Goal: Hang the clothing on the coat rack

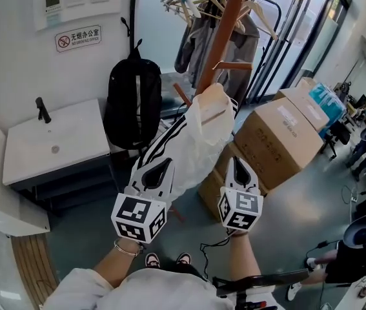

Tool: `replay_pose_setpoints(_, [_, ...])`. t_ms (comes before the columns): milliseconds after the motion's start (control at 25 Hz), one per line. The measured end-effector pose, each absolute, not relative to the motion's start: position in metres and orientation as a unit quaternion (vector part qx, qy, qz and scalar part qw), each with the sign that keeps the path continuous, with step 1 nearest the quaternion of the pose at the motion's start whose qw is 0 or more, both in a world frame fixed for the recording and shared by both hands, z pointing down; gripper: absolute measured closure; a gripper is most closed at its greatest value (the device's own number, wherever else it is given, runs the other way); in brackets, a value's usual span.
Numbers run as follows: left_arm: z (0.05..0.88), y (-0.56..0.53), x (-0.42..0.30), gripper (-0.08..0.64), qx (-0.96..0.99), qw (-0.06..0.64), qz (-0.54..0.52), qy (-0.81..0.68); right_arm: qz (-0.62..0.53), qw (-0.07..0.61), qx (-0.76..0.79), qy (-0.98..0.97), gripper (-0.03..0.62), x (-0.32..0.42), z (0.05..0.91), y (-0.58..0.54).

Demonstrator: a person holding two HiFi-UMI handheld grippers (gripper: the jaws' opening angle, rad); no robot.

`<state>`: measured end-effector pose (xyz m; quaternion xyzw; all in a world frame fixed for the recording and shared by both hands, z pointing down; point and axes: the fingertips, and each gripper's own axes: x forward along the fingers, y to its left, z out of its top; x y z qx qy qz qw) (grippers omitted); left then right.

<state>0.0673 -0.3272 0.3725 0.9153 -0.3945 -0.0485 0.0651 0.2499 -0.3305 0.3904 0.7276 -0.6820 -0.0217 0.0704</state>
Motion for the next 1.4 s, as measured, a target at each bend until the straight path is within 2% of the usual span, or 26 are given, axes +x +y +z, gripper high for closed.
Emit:
replay_pose_setpoints(840, [0.391, -0.323, 0.093, 0.551, 0.879, 0.073, -0.024, -0.470, 0.061, 0.056, 0.695, -0.715, 0.568, 0.279, 0.430, -0.313])
replay_pose_setpoints(1400, [0.393, -0.332, 0.094, 0.551, 0.866, 0.076, -0.022, -0.494, 0.073, 0.046, 0.671, -0.736, 0.569, 0.277, 0.435, -0.328])
